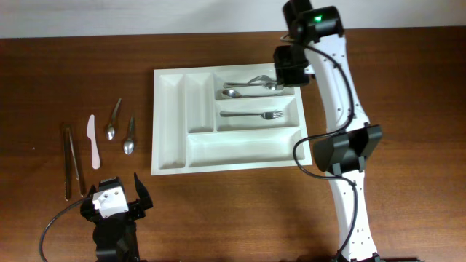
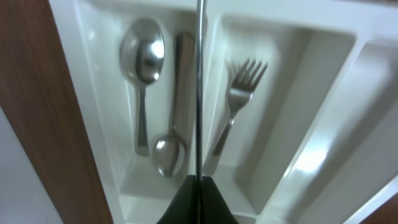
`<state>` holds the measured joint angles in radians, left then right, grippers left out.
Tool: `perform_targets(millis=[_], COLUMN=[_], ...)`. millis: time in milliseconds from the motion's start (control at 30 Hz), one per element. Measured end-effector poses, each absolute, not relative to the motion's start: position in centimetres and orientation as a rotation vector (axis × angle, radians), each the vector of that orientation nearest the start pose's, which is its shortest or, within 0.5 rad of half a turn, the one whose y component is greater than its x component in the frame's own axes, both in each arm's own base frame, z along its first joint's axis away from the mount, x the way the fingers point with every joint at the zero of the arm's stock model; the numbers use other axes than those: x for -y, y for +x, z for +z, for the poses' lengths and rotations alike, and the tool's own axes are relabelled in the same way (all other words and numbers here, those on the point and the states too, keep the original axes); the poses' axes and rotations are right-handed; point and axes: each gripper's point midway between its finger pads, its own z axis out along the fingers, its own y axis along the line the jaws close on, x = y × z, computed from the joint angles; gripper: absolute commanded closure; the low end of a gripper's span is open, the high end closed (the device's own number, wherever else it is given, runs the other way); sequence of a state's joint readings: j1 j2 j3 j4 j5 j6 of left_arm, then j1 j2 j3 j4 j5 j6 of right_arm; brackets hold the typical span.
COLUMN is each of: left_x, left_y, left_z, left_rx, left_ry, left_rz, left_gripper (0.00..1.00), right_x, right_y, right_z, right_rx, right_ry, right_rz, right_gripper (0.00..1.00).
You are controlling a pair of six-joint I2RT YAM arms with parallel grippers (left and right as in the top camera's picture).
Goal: Pack container
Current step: 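Lift the fork and carry it over the tray's middle compartment, then lower the fork into the middle compartment and open the right gripper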
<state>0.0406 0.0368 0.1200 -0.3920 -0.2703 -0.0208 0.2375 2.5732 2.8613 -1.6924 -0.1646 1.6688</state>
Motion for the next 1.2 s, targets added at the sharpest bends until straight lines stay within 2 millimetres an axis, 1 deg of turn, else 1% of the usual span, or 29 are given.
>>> perform_targets(millis=[100, 167, 400, 667, 833, 1033, 1133, 1200], left_x=[-5.5, -5.5, -5.5, -5.5, -5.5, -5.5, -5.5, -5.5], left_y=[22.2, 22.2, 22.2, 22.2, 22.2, 22.2, 22.2, 22.2], left_z=[13.1, 13.1, 13.1, 13.1, 13.1, 13.1, 13.1, 13.1], left_rx=[-1.861, -1.861, -1.861, -1.861, -1.861, -1.861, -1.861, -1.861], left_ry=[-0.243, -0.243, -0.243, -0.243, -0.243, -0.242, -0.243, -0.242], left_rz=[0.267, 0.267, 0.268, 0.268, 0.267, 0.268, 0.268, 0.268], left_gripper=[0.01, 0.01, 0.01, 0.01, 0.01, 0.01, 0.01, 0.01], right_x=[-16.0, -16.5, -17.3, -17.2, -17.7, -18.4, -18.5, -18.5], right_y=[47.5, 47.4, 47.0, 45.6, 45.0, 44.4, 43.9, 43.6], right_z=[14.2, 14.2, 14.0, 11.3, 10.3, 8.5, 7.7, 7.3], right_rx=[-2.371, -2.351, -2.291, -2.244, -2.246, -2.271, -2.283, -2.289], right_ry=[2.082, 2.090, 2.105, 2.241, 2.262, 2.263, 2.264, 2.266], right_rz=[0.345, 0.327, 0.273, 0.130, 0.083, 0.022, -0.013, -0.037], right_gripper=[0.96, 0.96, 0.96, 0.96, 0.96, 0.96, 0.93, 0.93])
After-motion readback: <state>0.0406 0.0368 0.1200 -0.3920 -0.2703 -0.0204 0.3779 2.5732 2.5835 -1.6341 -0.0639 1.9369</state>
